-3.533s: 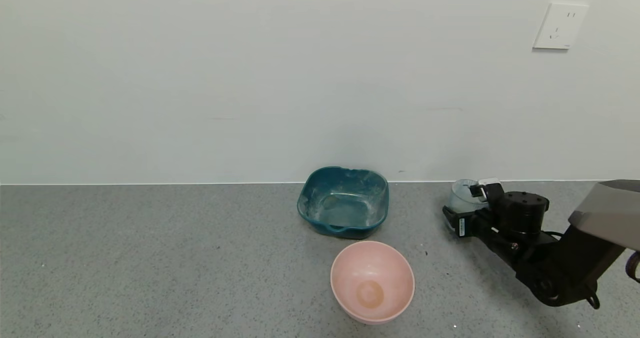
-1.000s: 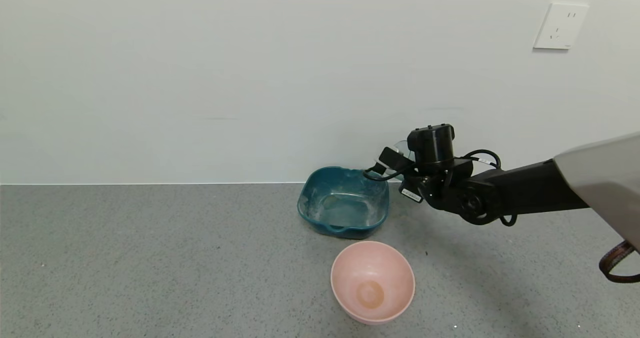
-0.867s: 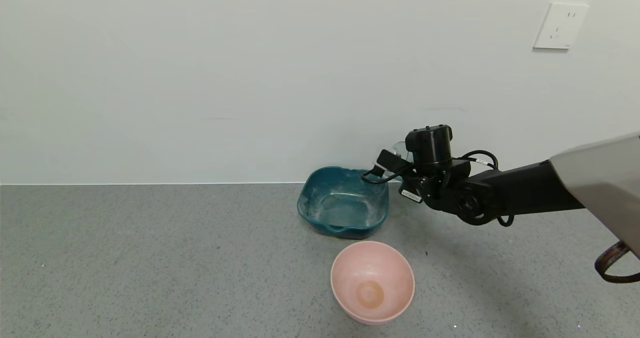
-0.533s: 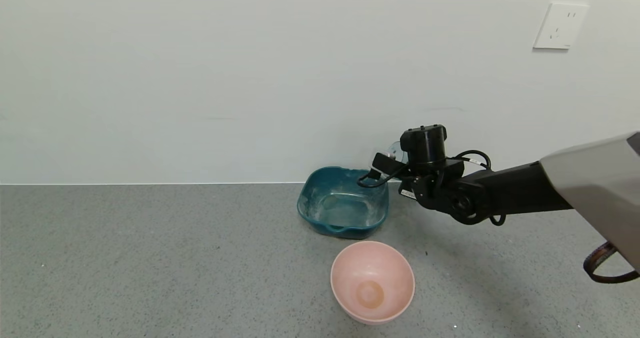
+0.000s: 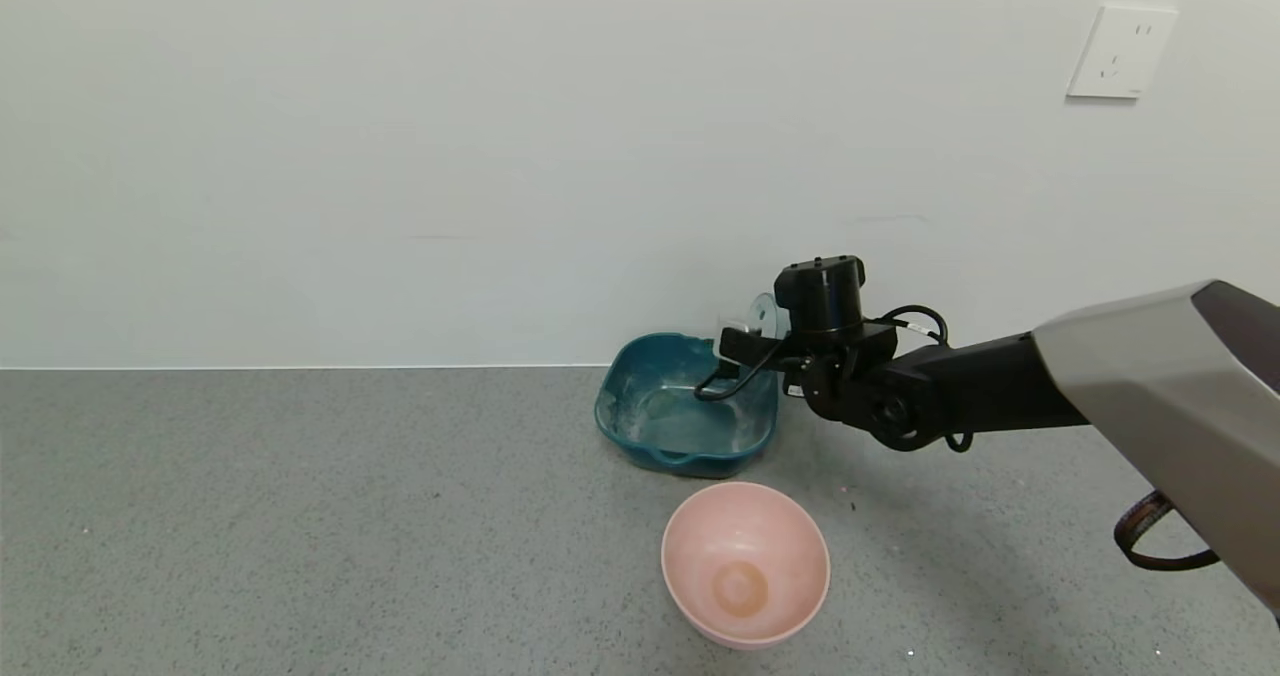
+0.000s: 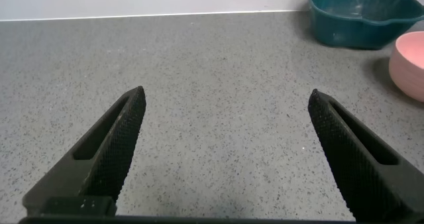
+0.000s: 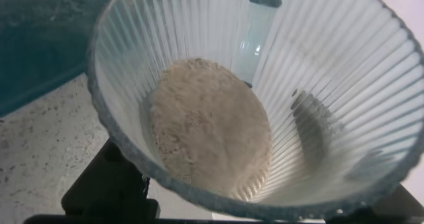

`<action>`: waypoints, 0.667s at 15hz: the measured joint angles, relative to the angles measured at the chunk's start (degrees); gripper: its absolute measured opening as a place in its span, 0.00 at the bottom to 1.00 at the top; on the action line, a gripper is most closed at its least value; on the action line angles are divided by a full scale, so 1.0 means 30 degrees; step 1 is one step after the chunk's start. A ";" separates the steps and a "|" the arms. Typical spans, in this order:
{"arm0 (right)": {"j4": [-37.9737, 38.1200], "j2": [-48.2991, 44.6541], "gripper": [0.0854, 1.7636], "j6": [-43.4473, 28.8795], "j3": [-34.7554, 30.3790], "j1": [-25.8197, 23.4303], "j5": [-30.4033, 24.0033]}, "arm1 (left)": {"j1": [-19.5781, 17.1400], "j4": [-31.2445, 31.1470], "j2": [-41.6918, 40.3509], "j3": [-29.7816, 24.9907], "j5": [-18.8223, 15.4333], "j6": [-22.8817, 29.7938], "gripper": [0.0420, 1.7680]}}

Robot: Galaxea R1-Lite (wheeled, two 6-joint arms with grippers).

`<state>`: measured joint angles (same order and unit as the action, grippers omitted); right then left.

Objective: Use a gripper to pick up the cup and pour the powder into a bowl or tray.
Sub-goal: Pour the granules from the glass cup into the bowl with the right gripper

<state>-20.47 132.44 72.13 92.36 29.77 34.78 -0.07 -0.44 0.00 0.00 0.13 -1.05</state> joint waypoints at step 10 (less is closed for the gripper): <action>-0.0037 0.1028 0.76 0.3913 0.1061 0.0386 0.1195 | -0.0008 0.0000 0.0000 0.0000 0.0008 0.0000 1.00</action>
<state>-20.58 135.52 83.87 95.54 30.93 38.36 -0.10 -0.44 0.00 0.00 0.16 -1.05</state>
